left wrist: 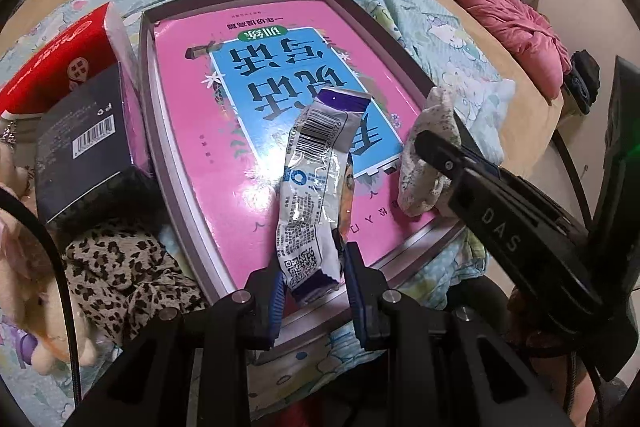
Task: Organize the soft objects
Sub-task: 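Carry the snack packet and scrunchie in both tools over the pink book box, then open the right tool onto the pink book while the left tool releases the packet there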
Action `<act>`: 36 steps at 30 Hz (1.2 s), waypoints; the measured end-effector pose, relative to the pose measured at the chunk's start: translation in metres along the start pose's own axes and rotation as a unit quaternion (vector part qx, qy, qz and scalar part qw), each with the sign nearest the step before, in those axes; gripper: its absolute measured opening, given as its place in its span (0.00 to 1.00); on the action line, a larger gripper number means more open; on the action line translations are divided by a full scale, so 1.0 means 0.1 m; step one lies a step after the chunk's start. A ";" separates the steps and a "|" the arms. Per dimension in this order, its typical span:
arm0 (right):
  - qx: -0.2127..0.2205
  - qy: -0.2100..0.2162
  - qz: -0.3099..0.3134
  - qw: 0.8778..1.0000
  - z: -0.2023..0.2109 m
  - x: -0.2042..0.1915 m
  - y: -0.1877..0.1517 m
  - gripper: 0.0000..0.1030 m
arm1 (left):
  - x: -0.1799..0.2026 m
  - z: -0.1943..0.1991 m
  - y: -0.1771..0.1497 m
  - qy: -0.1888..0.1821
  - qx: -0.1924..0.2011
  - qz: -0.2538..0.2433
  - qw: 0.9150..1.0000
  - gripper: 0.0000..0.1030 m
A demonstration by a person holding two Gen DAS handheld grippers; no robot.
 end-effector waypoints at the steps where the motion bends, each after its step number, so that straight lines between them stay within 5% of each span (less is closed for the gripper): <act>1: 0.000 0.000 -0.001 1.000 0.00 0.00 0.00 0.28 | 0.00 -0.01 0.01 0.001 0.000 0.000 1.000 0.27; 5: 0.004 0.009 -0.004 1.000 0.00 -0.01 0.00 0.32 | -0.02 -0.01 0.00 -0.003 0.002 0.007 1.000 0.27; 12: 0.010 0.025 -0.021 0.999 0.01 0.00 0.01 0.54 | -0.05 0.00 -0.02 -0.007 0.003 0.015 1.000 0.28; 19: 0.015 0.025 -0.025 0.999 0.02 0.01 0.02 0.61 | -0.08 0.01 -0.03 -0.004 0.006 0.020 1.000 0.30; 28: 0.059 0.019 -0.022 0.998 0.18 0.02 0.09 0.71 | -0.14 0.05 -0.05 -0.004 0.009 0.029 1.000 0.42; 33: 0.071 0.015 -0.029 0.997 0.23 0.07 0.11 0.72 | -0.10 0.13 -0.06 0.000 0.021 0.015 1.000 0.63; 36: 0.076 0.011 -0.032 0.997 0.25 0.10 0.11 0.72 | -0.10 0.20 -0.05 0.008 0.030 0.012 0.999 0.63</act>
Point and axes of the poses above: each gripper's, at about its wrist camera, not at the fingertips, and z roughly against the way its jaws point, x to its right, y to its top, the point moved 5 cm from there along -z, roughly the way its jaws point, and after that the axes turned 3 degrees about -y, right-handed, at the moved point
